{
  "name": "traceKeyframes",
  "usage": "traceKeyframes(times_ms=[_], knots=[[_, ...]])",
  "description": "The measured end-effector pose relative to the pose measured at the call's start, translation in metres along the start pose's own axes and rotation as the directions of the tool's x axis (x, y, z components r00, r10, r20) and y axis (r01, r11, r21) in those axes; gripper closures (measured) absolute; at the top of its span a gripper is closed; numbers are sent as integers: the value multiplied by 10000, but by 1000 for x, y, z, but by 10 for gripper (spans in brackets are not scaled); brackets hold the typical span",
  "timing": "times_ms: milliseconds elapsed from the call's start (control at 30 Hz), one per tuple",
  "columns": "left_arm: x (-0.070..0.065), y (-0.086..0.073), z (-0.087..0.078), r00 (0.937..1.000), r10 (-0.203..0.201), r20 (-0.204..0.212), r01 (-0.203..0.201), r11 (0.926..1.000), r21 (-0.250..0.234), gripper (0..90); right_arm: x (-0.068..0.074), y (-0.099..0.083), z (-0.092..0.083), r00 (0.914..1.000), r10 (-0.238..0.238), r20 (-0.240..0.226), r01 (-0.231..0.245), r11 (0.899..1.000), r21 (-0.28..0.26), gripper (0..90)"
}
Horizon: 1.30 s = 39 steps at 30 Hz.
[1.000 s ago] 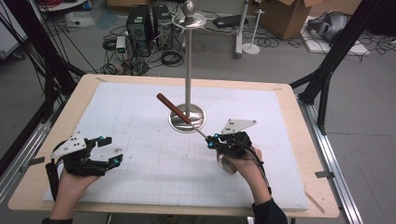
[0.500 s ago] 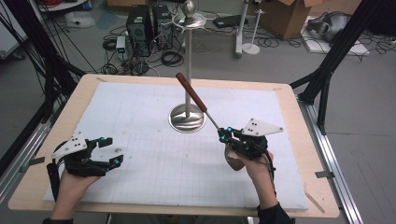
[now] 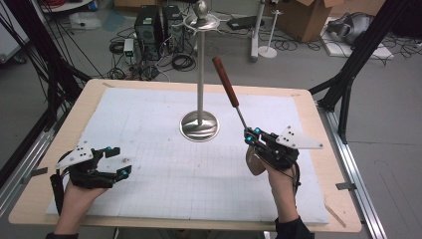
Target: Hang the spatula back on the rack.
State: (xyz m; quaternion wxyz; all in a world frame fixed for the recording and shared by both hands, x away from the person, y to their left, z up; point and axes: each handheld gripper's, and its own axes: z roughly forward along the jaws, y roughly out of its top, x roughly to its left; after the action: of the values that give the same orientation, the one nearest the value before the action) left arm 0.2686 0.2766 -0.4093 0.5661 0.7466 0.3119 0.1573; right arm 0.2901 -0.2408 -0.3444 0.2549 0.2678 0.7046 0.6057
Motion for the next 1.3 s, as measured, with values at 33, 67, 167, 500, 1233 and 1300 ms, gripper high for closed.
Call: traceKeyframes(times_ms=[33, 67, 167, 500, 1233, 1300], knots=[[0, 0, 0, 10000, -21, 19, 21, 10000, 1, 168, -1, 0, -1, 10000, 9, 16, -9, 9999, -120, 844], [0, 0, 0, 10000, -28, 15, 28, 10000, -1, 167, -2, 1, -3, 10000, 64, 32, -63, 9996, -257, 844], [0, 0, 0, 10000, -15, 22, 15, 10000, 2, 168, -3, 2, -7, 9996, 267, 109, -260, 9980, -579, 844], [0, -1, 1, 10000, 19, -6, -19, 10000, -26, 168, -11, 3, -17, 9955, 900, 306, -846, 9854, -1474, 845], [0, 0, 1, 10000, 5, 56, -5, 10000, -4, 169, -14, 18, 1, 9952, 913, 344, -854, 9859, -1442, 844], [0, 0, 1, 10000, 13, 38, -13, 10000, -11, 169, -14, 19, 4, 9953, 896, 374, -834, 9862, -1430, 844]])
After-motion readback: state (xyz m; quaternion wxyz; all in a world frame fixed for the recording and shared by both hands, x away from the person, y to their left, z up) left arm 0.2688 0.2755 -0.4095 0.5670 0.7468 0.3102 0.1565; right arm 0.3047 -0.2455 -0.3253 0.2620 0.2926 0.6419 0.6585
